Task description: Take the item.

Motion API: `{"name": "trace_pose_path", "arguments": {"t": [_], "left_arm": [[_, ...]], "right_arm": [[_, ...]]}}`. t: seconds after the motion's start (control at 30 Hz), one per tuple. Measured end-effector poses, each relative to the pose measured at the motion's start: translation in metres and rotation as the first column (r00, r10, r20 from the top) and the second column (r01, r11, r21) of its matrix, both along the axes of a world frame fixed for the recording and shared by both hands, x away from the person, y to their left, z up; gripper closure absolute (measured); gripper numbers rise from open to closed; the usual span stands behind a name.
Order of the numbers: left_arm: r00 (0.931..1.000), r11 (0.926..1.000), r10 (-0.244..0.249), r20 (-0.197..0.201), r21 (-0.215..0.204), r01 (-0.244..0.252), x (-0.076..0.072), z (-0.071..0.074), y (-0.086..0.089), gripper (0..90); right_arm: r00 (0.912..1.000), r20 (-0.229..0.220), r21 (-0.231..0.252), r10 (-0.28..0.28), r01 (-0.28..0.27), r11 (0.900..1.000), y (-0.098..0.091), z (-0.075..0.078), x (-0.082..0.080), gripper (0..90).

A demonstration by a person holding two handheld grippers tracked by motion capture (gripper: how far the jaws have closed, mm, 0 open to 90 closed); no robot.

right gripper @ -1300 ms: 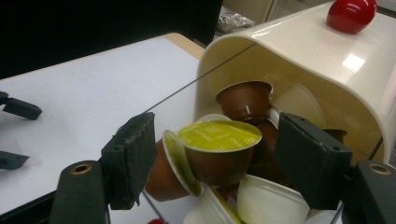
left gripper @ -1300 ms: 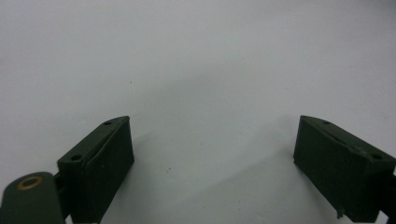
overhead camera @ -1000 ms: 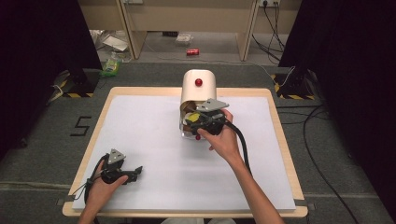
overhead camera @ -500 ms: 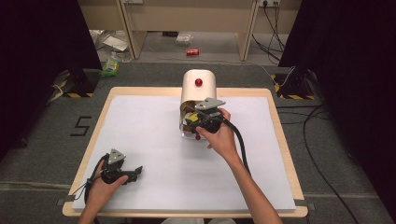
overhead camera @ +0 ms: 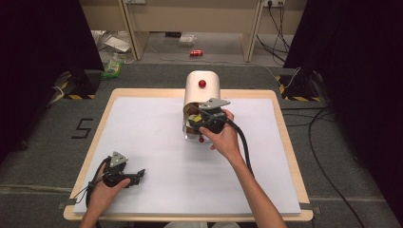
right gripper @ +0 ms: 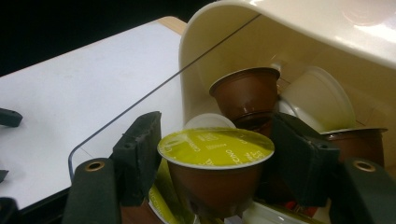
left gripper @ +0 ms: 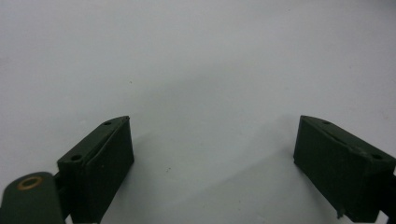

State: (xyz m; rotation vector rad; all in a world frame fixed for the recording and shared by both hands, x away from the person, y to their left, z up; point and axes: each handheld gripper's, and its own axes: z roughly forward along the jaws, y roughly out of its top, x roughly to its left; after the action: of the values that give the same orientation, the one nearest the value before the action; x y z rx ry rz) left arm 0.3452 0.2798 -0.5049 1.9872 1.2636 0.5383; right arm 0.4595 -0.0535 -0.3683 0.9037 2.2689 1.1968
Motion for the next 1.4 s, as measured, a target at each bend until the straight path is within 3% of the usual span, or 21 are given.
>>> {"name": "trace_pose_path", "arguments": {"t": [0.33,0.47,0.8,0.97,1.27,1.4], "left_arm": [[1.0000,1.0000,0.000,0.000,0.000,0.000,0.000,0.000,0.000,11.1],[1.0000,1.0000,0.000,0.000,0.001,0.000,0.000,0.000,0.000,11.1],[1.0000,1.0000,0.000,0.000,0.001,0.000,0.000,0.000,0.000,11.1],[1.0000,1.0000,0.000,0.000,0.001,0.000,0.000,0.000,0.000,11.1],[1.0000,1.0000,0.000,0.000,0.000,0.000,0.000,0.000,0.000,11.1],[1.0000,1.0000,0.000,0.000,0.000,0.000,0.000,0.000,0.000,11.1]], "right_arm": [[0.9998,-0.021,0.031,0.008,-0.007,0.9995,-0.005,0.002,0.001,37.7],[1.0000,0.004,-0.050,-0.007,0.007,0.9987,-0.006,0.002,-0.002,37.7],[1.0000,-0.007,-0.061,0.002,-0.003,0.9982,-0.007,0.000,-0.004,39.2],[0.9999,-0.016,-0.042,0.003,-0.004,0.9991,-0.007,0.000,-0.003,41.1],[0.9997,0.013,-0.066,0.022,-0.021,0.9976,-0.006,0.000,-0.006,41.5],[0.9993,0.033,-0.047,0.017,-0.015,0.9988,-0.007,0.005,-0.009,41.5]]}}
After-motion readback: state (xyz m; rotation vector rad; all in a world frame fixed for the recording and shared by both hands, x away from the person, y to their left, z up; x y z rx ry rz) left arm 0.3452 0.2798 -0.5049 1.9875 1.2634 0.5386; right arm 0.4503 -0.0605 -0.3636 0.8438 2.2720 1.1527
